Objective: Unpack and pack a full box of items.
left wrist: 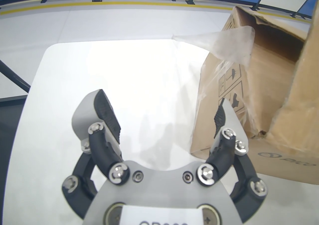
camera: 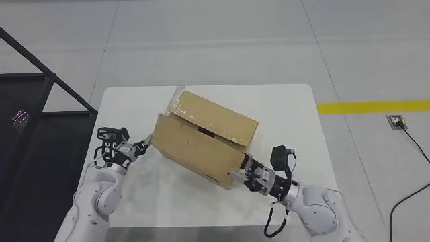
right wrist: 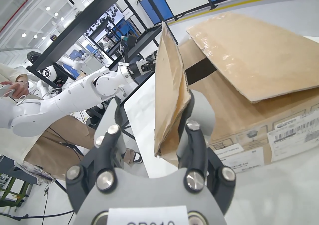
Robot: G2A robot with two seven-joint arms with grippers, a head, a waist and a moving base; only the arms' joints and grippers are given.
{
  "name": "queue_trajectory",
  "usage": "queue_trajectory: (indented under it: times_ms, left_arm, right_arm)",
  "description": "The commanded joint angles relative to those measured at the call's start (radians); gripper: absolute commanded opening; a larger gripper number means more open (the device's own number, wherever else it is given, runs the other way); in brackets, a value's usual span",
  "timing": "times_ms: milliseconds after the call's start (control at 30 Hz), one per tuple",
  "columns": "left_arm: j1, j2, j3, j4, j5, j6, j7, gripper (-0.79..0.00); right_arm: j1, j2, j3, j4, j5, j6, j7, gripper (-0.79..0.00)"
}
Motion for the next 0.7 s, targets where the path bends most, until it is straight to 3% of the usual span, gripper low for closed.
queue_trajectory:
  times_ms: [0,467,667]
  left_arm:
    - [0.003,0.0,0.001,-0.003,0.002,-0.004,0.0,0.0]
    - [0.041,0.0,0.014,-0.043,0.01,-0.034,0.022,0.0]
    - [0.063,0.001,0.026,-0.074,0.03,-0.059,0.03,0.0]
  right_arm:
    - [-0.013,0.003,0.015,-0.008,-0.005,-0.023,-0.039,0.0]
    - [-0.073,0.008,0.055,-0.022,-0.14,-0.187,-0.319,0.0]
    - [-0.069,0.006,0.049,-0.005,-0.19,-0.206,-0.386,0.0]
